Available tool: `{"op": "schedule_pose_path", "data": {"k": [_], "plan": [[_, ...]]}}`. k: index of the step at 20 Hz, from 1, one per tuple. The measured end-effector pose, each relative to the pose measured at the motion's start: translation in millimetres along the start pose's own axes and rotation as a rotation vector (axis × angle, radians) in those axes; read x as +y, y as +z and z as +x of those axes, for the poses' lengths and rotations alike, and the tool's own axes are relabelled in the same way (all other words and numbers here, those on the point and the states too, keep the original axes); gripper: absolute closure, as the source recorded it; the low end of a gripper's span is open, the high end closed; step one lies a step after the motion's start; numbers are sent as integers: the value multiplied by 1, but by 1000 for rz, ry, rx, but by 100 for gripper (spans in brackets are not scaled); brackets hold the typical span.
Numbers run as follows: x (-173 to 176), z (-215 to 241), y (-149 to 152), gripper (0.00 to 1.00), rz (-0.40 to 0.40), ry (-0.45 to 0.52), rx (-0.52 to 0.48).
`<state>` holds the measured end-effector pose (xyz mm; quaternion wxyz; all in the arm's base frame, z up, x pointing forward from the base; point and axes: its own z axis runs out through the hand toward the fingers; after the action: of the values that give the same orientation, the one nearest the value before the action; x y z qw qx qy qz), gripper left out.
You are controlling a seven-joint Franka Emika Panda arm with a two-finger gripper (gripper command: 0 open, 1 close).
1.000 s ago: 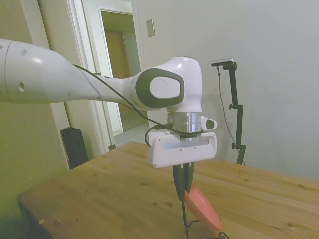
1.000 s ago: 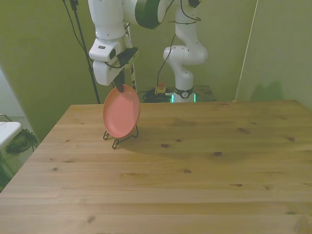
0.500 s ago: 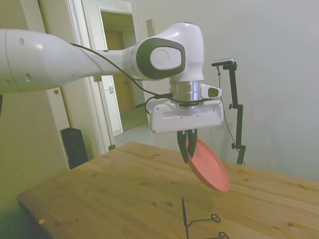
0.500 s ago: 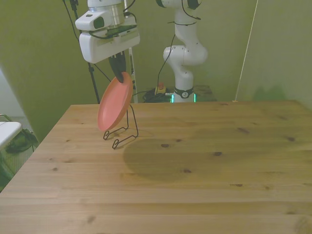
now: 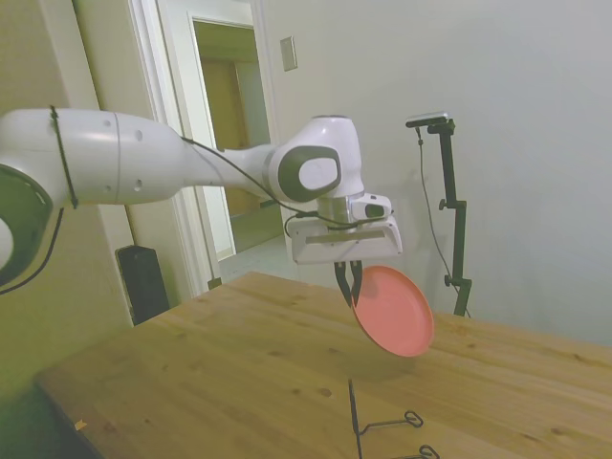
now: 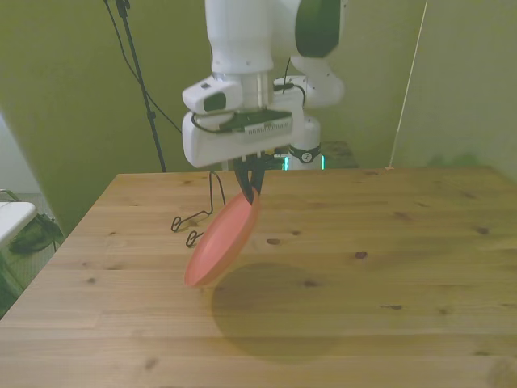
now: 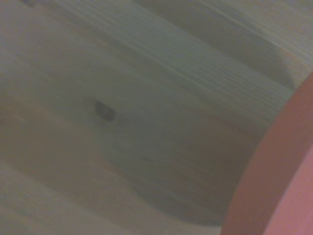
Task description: Unload the plate
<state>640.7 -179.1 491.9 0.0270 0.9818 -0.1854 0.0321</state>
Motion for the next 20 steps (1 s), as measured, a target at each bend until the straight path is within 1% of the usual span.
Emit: {"op": "schedule_pose_path", "data": {"k": [3,5,11,14,15,20], "plan": [[-20,-1,47,100,-102,96,-52],[-26,-4,71,100,-137,137,-97],[-19,0,102,100,-162,174,-131],[-14,2,109,100,-167,181,-134],[-12,2,109,0,-166,184,-133],[-5,4,108,0,-161,194,-128]]}}
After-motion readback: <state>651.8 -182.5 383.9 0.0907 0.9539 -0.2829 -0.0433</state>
